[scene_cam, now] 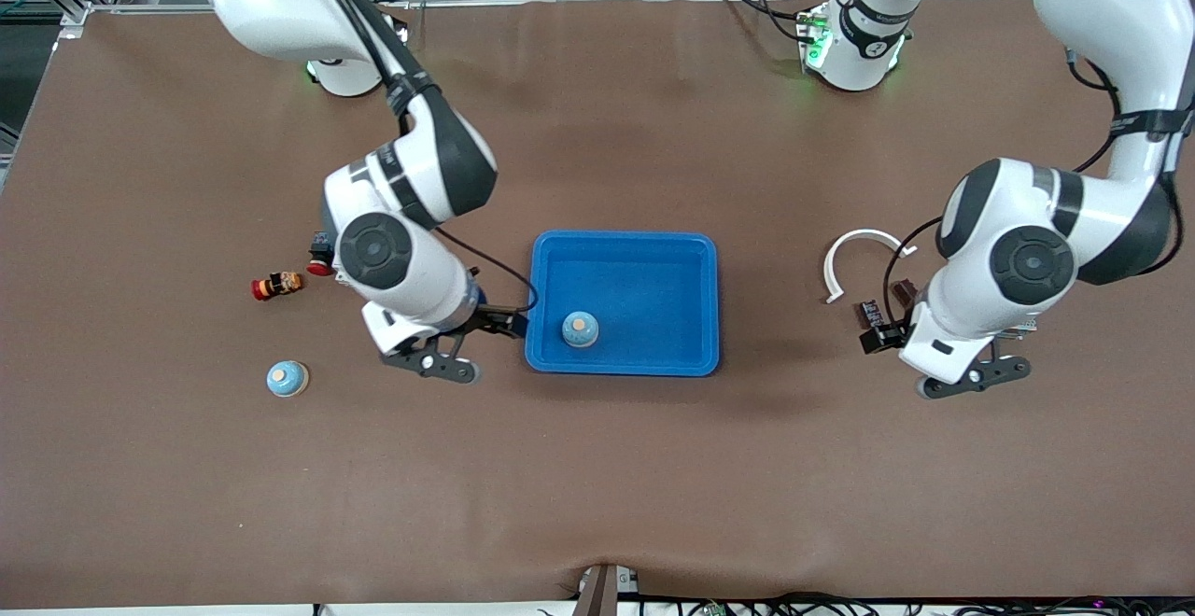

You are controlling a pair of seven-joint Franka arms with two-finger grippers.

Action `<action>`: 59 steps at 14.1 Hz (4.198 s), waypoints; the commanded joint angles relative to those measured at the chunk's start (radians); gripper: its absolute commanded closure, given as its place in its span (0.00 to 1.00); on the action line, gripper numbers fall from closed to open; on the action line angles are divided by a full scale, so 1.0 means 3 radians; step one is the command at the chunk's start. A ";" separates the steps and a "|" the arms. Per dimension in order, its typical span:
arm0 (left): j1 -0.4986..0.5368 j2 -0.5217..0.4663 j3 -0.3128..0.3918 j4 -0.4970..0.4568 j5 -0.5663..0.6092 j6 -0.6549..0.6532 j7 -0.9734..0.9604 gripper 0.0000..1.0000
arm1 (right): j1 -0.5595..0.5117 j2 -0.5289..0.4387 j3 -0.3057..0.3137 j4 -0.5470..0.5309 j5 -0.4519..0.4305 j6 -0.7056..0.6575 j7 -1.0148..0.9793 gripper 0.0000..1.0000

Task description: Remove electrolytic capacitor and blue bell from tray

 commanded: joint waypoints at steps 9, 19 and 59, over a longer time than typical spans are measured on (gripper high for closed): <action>0.0122 -0.0563 -0.0043 0.0606 -0.0422 -0.0849 0.0210 0.00 | 0.0376 0.0212 -0.0039 -0.0038 0.0014 0.0613 0.0699 0.00; 0.0245 -0.0589 -0.0027 0.1108 -0.0622 -0.1648 0.0246 0.00 | 0.0504 0.0519 -0.0044 -0.0038 -0.0038 0.0777 0.0725 0.00; -0.0742 -0.1663 0.1369 0.0008 -0.1082 -0.1111 0.1985 0.00 | 0.0637 0.0969 -0.0059 -0.0049 -0.0201 0.1258 0.0745 0.00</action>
